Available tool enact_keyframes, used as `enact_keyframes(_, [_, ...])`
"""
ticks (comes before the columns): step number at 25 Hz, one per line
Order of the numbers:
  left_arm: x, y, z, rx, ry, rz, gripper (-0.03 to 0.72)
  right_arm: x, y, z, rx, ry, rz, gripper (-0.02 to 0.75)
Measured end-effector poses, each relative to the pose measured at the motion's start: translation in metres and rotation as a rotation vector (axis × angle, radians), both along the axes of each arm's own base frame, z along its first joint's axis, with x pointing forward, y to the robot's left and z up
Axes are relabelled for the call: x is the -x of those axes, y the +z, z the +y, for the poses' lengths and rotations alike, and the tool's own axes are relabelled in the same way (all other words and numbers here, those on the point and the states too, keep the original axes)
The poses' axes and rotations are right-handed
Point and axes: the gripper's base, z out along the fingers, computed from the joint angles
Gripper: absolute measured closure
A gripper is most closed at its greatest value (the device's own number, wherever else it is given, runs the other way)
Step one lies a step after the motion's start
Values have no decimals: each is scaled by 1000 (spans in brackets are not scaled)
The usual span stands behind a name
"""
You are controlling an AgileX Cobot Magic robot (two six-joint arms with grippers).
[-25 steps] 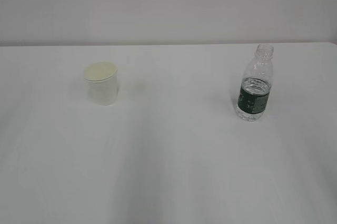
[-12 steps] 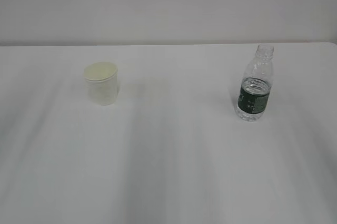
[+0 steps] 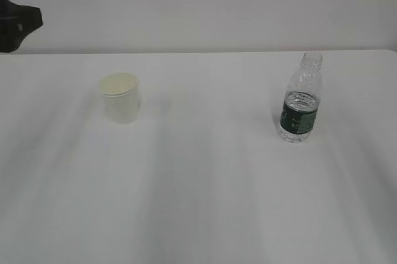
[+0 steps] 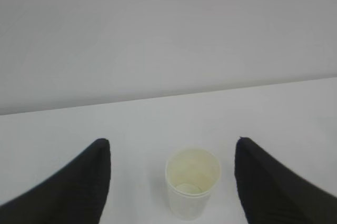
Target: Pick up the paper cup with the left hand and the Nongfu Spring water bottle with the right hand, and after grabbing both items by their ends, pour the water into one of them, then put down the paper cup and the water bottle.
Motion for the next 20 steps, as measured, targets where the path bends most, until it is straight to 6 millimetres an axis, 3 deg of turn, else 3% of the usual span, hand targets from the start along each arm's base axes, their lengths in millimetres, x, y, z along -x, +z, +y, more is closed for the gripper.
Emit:
enact_keyframes(12, [-28,-50,-7,-37,1,162,83,-38,-31,23,59,104,90,274])
enact_keyframes(20, [-41,-52,-9,-7,13,25,115,-42,-67,24,-23,69,49,274])
